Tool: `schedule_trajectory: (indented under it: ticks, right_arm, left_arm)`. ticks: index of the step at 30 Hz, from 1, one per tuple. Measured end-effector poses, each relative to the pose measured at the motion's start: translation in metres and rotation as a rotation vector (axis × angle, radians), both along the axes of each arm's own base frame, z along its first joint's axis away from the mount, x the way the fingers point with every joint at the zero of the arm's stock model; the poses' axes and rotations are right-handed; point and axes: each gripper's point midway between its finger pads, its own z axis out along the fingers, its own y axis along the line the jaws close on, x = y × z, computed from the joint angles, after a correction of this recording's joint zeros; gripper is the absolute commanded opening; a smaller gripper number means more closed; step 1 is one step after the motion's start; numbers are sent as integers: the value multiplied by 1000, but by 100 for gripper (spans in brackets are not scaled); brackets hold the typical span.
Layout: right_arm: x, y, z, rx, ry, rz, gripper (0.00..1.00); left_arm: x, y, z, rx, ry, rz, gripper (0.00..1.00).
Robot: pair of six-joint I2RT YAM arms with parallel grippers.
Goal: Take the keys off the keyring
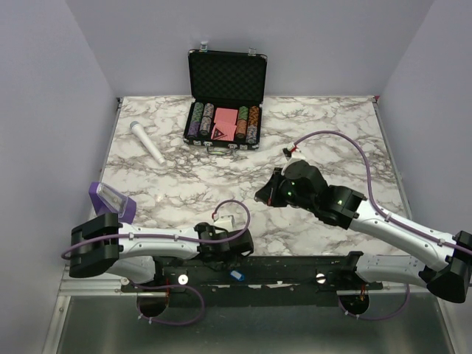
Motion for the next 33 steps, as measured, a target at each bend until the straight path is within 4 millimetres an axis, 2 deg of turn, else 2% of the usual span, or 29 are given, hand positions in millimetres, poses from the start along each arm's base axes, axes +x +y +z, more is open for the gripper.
schedule_trajectory:
  ticks: [2, 5, 6, 13, 16, 20, 24, 28, 33]
  right_arm:
    - [0, 0, -1, -1, 1, 0, 1]
    - [0, 0, -1, -1, 1, 0, 1]
    - [0, 0, 0, -1, 0, 0, 1]
    - [-1, -1, 1, 4, -3, 1, 1]
    - [-1, -1, 2, 5, -4, 1, 1]
    - [-2, -2, 5, 9, -10, 5, 1]
    - [-9, 4, 12, 45, -10, 58, 1]
    - [-28, 26, 31, 177, -26, 206, 1]
    - [-53, 45, 45, 287, -27, 383, 1]
  left_arm:
    - [-1, -1, -3, 6, 5, -1, 35]
    - [-2, -2, -6, 9, 13, -7, 6]
    - [-2, -3, -6, 6, 16, -8, 0]
    - [-2, -6, -5, 0, 12, -25, 0]
    - [-1, -8, 3, -3, -5, -45, 0]
    - [7, -22, 38, -89, -82, -92, 0]
    - [21, -32, 94, -234, -209, -130, 0]
    - [35, -29, 145, -337, -348, -174, 0]
    - [56, -19, 187, -409, -466, -193, 0]
